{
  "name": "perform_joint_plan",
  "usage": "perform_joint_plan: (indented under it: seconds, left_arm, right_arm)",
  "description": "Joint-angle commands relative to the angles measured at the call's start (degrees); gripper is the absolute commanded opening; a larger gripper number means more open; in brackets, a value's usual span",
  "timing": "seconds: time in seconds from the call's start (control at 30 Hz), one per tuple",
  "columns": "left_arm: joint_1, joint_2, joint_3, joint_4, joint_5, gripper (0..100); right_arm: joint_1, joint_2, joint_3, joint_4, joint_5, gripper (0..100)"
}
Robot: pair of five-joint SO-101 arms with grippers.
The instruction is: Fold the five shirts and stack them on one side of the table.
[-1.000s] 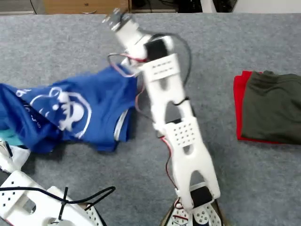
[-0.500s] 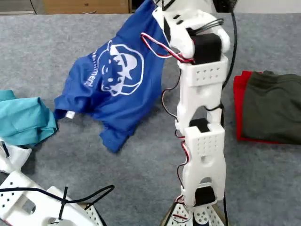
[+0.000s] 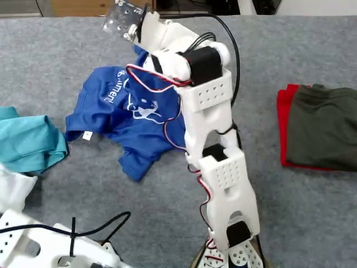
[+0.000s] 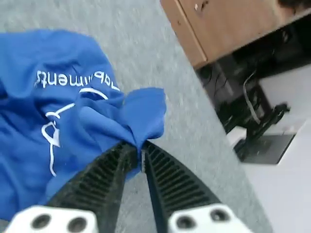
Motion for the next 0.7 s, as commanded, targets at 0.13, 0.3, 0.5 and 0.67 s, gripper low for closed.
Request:
perform_joint_plan:
  seconds: [0.13,0.3,0.5,0.67]
  left_arm:
    - [-4.31,-0.92,-3.25,-1.32,0.53,22]
    - [-6.95,-0.92,-3.25,-1.32,-0.97,22]
    - [-7.74,-0.92,-3.25,-0.97,-2.20,22]
    - [-7.74,-0.92,-3.16,-0.88,-1.93,22]
  right_arm:
    - [13.76,8.40,-1.80,-4.48,-0.97,0.2]
    - [21.76,9.63,-1.98,-12.57,-1.14,5.6]
    - [24.40,4.70,-3.30,-11.96,-3.60,22.0]
    - [22.29,1.01,-3.21,-3.34,-1.58,21.7]
